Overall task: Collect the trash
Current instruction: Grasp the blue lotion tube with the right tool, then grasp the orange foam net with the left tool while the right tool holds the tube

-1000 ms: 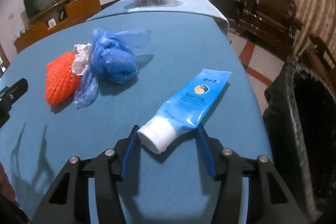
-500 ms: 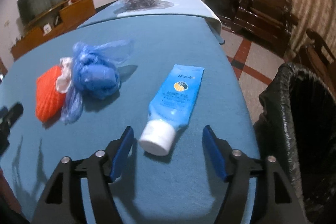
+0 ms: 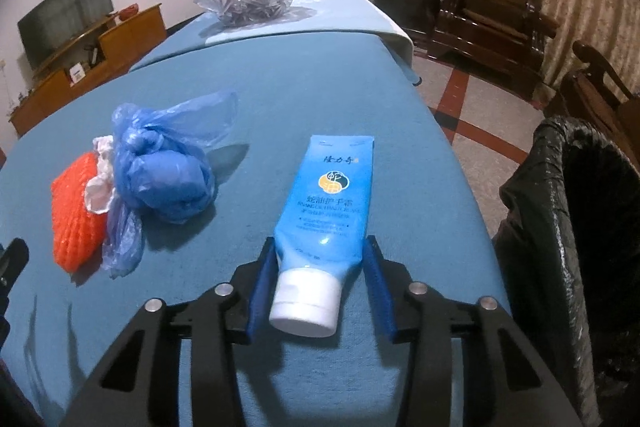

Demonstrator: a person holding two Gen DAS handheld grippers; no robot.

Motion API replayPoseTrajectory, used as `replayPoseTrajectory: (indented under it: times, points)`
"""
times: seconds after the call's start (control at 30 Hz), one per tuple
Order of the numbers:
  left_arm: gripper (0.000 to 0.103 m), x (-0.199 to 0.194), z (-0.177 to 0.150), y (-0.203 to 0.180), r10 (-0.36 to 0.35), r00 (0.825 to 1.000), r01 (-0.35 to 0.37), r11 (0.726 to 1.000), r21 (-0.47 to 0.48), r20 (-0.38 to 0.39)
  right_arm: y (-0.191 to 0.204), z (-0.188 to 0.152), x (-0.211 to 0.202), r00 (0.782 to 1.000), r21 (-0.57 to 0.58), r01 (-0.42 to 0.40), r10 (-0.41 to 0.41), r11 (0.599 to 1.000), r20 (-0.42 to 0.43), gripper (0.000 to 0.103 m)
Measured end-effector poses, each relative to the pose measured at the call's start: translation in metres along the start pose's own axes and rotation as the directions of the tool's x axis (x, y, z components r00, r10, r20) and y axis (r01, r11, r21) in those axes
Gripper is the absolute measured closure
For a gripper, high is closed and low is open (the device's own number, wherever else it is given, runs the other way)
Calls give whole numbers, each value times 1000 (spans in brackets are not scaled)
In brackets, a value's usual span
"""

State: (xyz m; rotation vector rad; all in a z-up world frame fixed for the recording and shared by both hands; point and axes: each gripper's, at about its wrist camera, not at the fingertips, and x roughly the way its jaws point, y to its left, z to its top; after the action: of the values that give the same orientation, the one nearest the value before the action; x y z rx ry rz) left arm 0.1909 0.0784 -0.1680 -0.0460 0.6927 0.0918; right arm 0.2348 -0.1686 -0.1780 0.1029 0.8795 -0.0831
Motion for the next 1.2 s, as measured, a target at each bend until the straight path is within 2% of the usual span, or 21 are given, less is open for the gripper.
replayPoseTrajectory:
  times: [0.17,0.43,0.67,0.73,0.87,0.93,1.0,1.13,1.17,1.2]
  points:
    - [27,3,2,-3,-10,1000,10,1000,-4,-5,-4,2,-7,999,19,-51,51,999,7,61]
    - [27,21,16,-27,-46,999,46,999,17,-4,-6,11,-12,997,20,-67,67,998,40,61]
    - [29,47,16,-40,-32,999,33,999,35,-39,-4,13,-14,995,-2,-70,70,998,67,61]
    - [44,53,16,-40,-50,997,52,998,29,-67,-2,14,-15,994,-11,-74,75,997,74,61]
    - [64,56,17,-41,-81,994,83,996,21,-74,1,15,-15,993,-27,-81,83,996,80,61]
    - [88,55,17,-40,-75,995,76,997,22,-72,4,15,-16,993,-31,-86,88,996,81,61]
    - [99,52,18,-36,-77,994,78,997,9,-74,5,14,-18,992,-39,-86,89,996,85,61]
    - [100,41,20,-26,-67,996,67,998,-19,-55,9,15,-24,990,-58,-95,101,994,96,64]
    - [100,37,21,-25,-64,997,63,998,-21,-48,10,16,-26,989,-63,-104,110,993,96,86]
    - [100,33,23,-24,-59,997,58,998,-20,-41,11,17,-27,991,-68,-91,97,994,92,88]
